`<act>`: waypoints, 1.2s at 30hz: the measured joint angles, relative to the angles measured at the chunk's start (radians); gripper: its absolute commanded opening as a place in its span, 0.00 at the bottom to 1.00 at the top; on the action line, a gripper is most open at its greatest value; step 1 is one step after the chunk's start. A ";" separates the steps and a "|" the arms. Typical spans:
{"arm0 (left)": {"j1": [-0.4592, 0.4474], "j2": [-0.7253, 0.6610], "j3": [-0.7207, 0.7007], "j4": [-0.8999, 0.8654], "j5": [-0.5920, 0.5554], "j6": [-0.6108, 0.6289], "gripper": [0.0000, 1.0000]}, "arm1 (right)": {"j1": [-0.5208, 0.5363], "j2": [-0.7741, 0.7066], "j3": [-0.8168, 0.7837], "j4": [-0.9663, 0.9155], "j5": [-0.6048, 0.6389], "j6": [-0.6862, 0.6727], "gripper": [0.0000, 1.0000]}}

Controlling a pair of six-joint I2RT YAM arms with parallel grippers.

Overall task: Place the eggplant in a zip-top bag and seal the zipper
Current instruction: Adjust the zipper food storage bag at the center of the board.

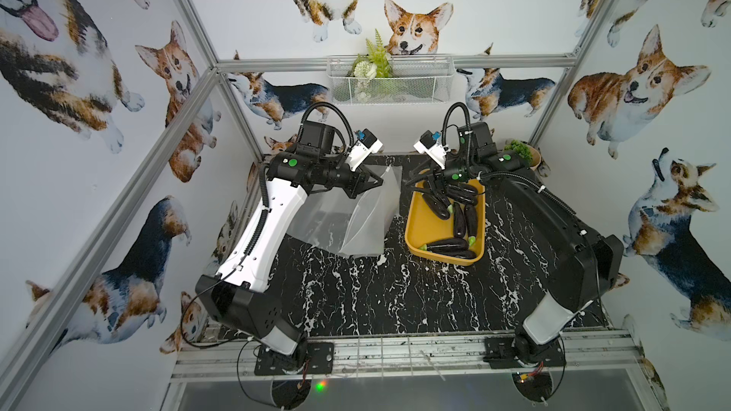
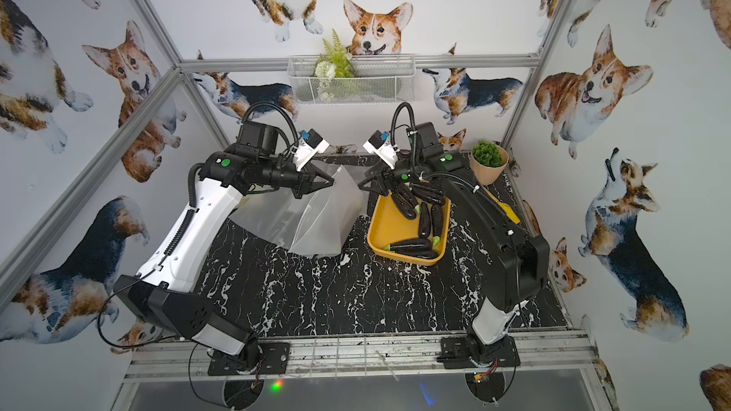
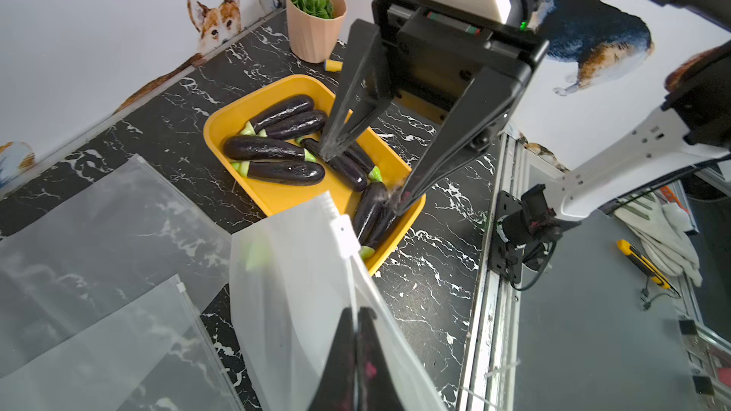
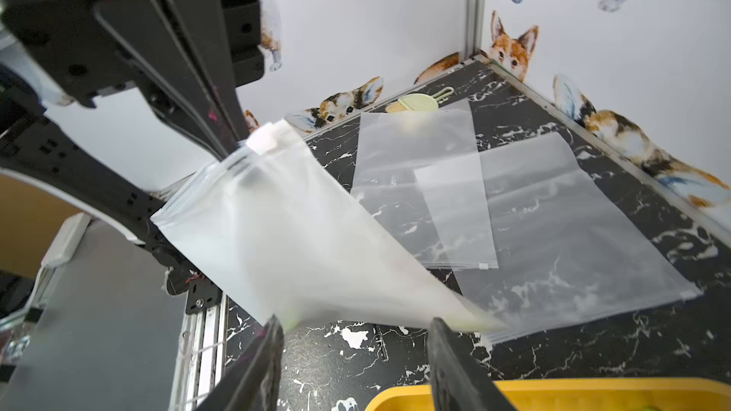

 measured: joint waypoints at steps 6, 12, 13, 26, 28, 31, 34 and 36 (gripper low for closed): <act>0.000 0.006 0.008 -0.060 0.013 0.055 0.00 | 0.049 -0.010 -0.036 0.092 -0.056 -0.077 0.68; 0.000 0.006 0.005 -0.074 0.028 0.073 0.00 | 0.084 0.032 0.014 0.091 -0.056 -0.134 0.64; 0.000 0.006 0.005 -0.076 0.031 0.074 0.00 | 0.084 0.038 0.016 0.090 -0.055 -0.140 0.61; -0.005 -0.005 -0.026 -0.084 0.034 0.076 0.00 | 0.099 0.075 0.074 0.080 -0.117 -0.154 0.17; -0.005 -0.013 -0.040 -0.072 0.025 0.068 0.00 | 0.099 0.075 0.077 0.073 -0.130 -0.159 0.00; -0.002 -0.030 -0.059 -0.045 0.000 0.048 0.00 | 0.099 0.068 0.068 0.060 -0.142 -0.174 0.00; -0.001 -0.042 -0.072 -0.020 -0.017 0.029 0.00 | 0.098 0.049 0.044 0.060 -0.148 -0.181 0.00; 0.001 -0.048 -0.076 -0.004 -0.019 0.019 0.00 | 0.097 0.037 0.029 0.064 -0.148 -0.181 0.11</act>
